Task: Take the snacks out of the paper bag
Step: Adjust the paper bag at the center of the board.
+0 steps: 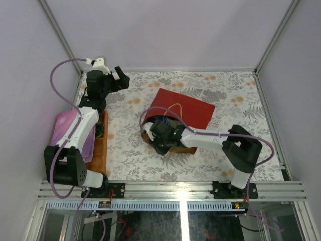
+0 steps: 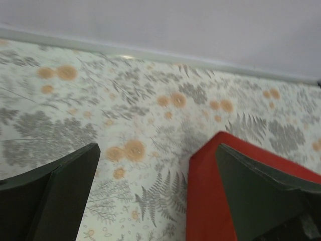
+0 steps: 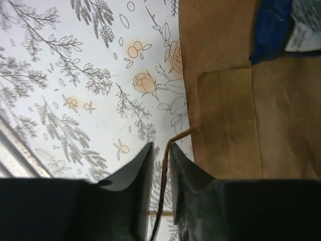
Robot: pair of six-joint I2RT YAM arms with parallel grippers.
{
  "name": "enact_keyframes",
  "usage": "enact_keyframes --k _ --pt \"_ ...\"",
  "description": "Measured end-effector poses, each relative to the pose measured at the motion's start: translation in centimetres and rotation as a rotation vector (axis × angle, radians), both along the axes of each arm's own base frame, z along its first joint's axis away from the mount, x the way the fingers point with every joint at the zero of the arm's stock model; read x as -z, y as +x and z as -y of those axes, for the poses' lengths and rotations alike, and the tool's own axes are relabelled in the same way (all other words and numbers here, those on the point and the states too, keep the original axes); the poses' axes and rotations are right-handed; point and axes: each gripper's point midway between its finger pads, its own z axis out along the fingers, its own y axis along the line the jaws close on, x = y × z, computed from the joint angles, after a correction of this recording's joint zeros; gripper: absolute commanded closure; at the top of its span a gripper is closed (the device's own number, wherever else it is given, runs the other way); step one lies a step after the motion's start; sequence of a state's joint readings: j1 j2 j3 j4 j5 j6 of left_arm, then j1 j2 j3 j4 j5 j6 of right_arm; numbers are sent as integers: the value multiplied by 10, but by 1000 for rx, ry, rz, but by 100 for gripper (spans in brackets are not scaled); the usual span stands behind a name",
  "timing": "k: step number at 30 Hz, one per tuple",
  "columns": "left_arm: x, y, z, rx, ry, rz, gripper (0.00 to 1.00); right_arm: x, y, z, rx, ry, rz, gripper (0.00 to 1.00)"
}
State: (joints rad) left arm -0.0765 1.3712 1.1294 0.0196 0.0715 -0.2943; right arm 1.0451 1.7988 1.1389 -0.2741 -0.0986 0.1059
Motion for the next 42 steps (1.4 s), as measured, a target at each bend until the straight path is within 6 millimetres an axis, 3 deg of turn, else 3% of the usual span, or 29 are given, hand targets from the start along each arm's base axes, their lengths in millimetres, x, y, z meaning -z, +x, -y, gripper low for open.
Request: enact_keyframes --k 1,3,4,9,14,18,22,24,28,31,33,35,39,42 --pt "10 3 7 38 -4 -21 0 -4 -1 1 4 10 2 44" --pt "25 2 19 111 -12 -51 0 -17 -3 2 4 42 18 9" --pt "29 0 23 138 -15 -59 0 -24 -4 1 5 64 27 0" --pt "18 -10 35 215 -22 -17 0 -86 -18 -5 -72 221 106 1" --pt "-2 -11 37 212 -63 40 0 -161 -59 -13 -232 429 154 0" --pt "8 -3 41 193 -150 2 0 -188 -95 -14 -355 514 95 1" --pt "38 6 45 174 -211 -84 0 -209 -116 -7 -419 568 63 1" --pt "48 9 45 167 -224 -113 0 -228 -116 3 -399 605 112 1" --pt "52 8 46 160 -240 -130 0 -279 -84 43 -223 725 406 1" --pt "52 8 46 160 -243 -130 0 -304 -59 76 -79 763 603 0" --pt "52 8 46 159 -243 -131 0 -308 -42 85 -13 732 686 1" --pt "52 8 46 160 -243 -131 0 -295 -24 83 30 637 738 3" --pt "57 9 47 163 -244 -142 0 -237 6 65 16 374 765 6" --pt "63 10 48 166 -246 -156 0 -193 20 62 -17 202 765 8"
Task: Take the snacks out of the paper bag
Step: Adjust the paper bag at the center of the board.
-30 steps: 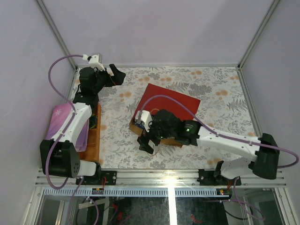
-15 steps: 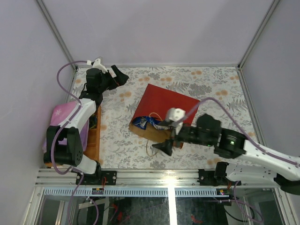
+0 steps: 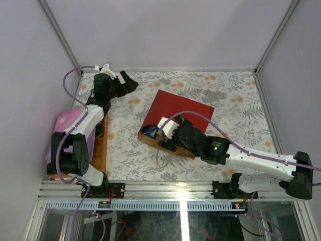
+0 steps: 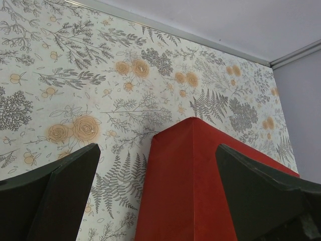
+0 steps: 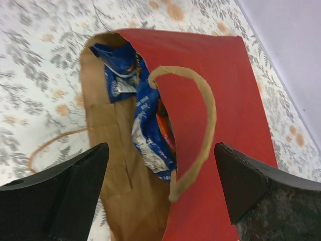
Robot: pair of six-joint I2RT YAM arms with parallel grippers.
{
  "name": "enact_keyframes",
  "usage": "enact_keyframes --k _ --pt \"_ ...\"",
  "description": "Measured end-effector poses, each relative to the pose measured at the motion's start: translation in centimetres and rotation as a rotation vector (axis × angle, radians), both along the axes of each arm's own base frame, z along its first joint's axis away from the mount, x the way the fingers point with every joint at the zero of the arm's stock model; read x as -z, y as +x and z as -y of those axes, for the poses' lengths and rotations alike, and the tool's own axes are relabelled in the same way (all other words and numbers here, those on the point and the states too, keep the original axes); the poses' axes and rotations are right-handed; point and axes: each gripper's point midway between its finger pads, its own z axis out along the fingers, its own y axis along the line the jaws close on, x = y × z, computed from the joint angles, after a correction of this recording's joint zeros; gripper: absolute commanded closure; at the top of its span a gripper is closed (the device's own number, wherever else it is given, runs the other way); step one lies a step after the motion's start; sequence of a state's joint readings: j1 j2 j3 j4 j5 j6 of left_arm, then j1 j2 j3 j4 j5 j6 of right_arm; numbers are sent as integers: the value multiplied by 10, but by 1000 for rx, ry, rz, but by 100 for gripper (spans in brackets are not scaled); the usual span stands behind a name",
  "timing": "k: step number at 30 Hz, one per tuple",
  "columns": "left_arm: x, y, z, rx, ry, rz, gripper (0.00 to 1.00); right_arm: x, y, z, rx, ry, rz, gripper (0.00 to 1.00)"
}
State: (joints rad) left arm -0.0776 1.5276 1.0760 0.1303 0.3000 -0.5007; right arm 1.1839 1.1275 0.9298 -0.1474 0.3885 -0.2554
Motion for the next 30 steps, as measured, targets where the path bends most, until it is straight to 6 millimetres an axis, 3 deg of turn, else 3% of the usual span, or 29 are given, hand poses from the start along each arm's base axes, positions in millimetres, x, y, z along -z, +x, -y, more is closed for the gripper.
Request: enact_keyframes --k 10,16,19,21,30 --pt "18 3 3 15 -2 -41 0 37 59 13 171 -133 32 34" --pt "19 5 3 16 2 -39 0 67 75 5 207 -221 37 71" --pt "18 5 3 17 3 -38 0 73 82 2 231 -246 52 91" --pt "18 5 3 18 6 -38 0 75 88 2 255 -261 66 100" --pt "18 9 3 21 15 -35 0 74 120 1 390 -281 145 100"
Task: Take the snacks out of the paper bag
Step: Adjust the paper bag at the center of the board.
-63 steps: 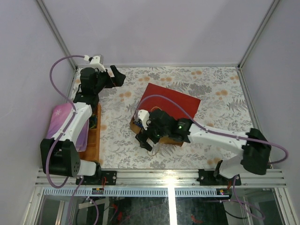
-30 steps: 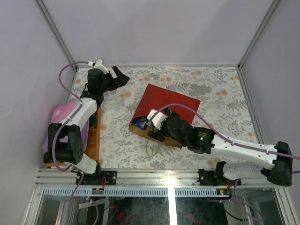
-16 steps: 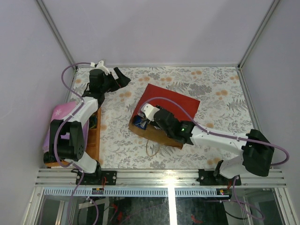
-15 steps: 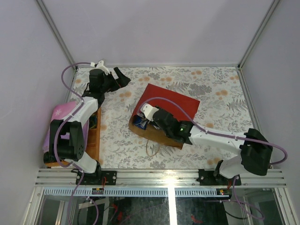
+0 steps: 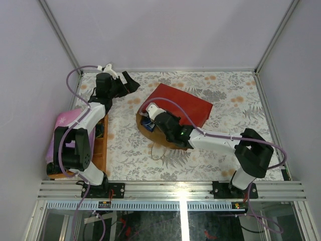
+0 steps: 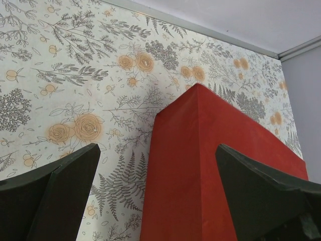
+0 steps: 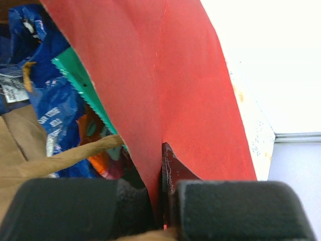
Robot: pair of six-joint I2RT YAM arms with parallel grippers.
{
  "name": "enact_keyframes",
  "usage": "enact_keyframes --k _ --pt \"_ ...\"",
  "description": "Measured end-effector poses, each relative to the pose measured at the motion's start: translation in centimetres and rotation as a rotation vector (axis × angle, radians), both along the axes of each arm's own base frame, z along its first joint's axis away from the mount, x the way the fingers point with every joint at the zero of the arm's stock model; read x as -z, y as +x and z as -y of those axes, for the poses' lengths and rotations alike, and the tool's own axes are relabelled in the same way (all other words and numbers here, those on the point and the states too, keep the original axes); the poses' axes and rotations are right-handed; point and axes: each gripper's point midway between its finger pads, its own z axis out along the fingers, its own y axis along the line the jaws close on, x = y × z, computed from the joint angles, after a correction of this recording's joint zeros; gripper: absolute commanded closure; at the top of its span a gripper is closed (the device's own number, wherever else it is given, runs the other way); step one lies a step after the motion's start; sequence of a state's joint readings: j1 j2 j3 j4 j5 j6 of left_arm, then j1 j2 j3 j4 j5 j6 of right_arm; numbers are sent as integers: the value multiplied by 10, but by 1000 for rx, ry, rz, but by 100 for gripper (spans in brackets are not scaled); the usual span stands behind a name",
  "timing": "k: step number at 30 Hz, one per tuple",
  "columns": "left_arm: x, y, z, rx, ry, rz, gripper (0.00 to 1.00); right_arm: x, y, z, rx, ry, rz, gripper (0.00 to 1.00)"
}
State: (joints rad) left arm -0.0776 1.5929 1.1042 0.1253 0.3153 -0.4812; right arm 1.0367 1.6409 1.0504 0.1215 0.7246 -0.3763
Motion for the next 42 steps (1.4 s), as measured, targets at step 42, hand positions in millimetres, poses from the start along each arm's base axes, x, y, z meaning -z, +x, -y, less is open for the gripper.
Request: enact_keyframes --k 42 --pt "-34 -107 161 683 73 274 0 -67 171 141 630 201 190 100"
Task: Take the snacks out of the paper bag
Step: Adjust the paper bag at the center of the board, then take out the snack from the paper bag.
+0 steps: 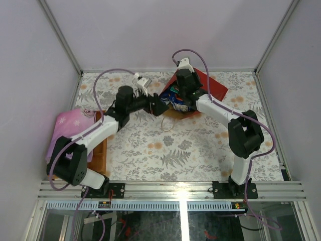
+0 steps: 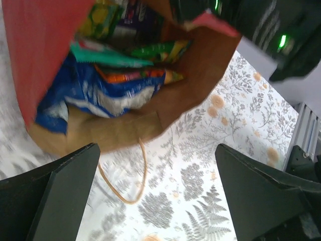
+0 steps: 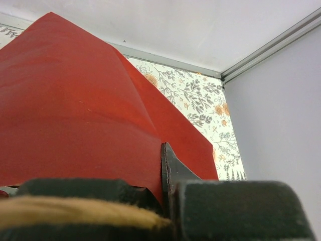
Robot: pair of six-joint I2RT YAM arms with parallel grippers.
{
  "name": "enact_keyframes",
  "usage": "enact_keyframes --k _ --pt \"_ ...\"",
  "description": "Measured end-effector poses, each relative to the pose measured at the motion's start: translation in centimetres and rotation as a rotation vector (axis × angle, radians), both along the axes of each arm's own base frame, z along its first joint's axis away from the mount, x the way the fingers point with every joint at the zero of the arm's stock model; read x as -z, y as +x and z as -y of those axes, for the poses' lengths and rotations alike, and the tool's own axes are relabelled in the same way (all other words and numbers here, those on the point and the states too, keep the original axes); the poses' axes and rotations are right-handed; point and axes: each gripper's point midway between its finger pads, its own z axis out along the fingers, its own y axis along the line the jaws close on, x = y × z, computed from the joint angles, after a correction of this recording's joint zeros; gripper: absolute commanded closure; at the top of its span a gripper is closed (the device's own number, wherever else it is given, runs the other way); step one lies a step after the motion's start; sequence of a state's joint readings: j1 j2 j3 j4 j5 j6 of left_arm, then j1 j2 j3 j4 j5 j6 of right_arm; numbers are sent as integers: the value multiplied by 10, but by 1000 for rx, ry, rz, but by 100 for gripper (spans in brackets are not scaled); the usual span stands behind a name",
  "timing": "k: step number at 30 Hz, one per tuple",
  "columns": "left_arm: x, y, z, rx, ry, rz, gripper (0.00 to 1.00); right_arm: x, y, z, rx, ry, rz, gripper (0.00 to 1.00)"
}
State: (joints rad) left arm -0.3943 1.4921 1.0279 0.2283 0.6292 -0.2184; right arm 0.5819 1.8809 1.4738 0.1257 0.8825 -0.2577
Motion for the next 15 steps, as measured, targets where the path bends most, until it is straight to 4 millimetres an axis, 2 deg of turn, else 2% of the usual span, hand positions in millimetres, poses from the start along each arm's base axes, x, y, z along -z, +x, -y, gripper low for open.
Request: enact_keyframes --k 3,5,7,10,15 --pt "24 -26 2 -98 -25 -38 0 -1 0 0 3 6 -3 100" --pt "23 -40 5 -148 -50 -34 0 -1 0 0 4 9 -4 100" --pt "12 -41 11 -199 -93 -20 0 -1 -1 0 4 14 -6 100" --pt "3 -27 13 -296 -150 -29 5 0 -1 -1 6 27 -5 100" --pt "21 26 21 -488 -185 -169 16 1 -1 -1 11 43 -1 99"
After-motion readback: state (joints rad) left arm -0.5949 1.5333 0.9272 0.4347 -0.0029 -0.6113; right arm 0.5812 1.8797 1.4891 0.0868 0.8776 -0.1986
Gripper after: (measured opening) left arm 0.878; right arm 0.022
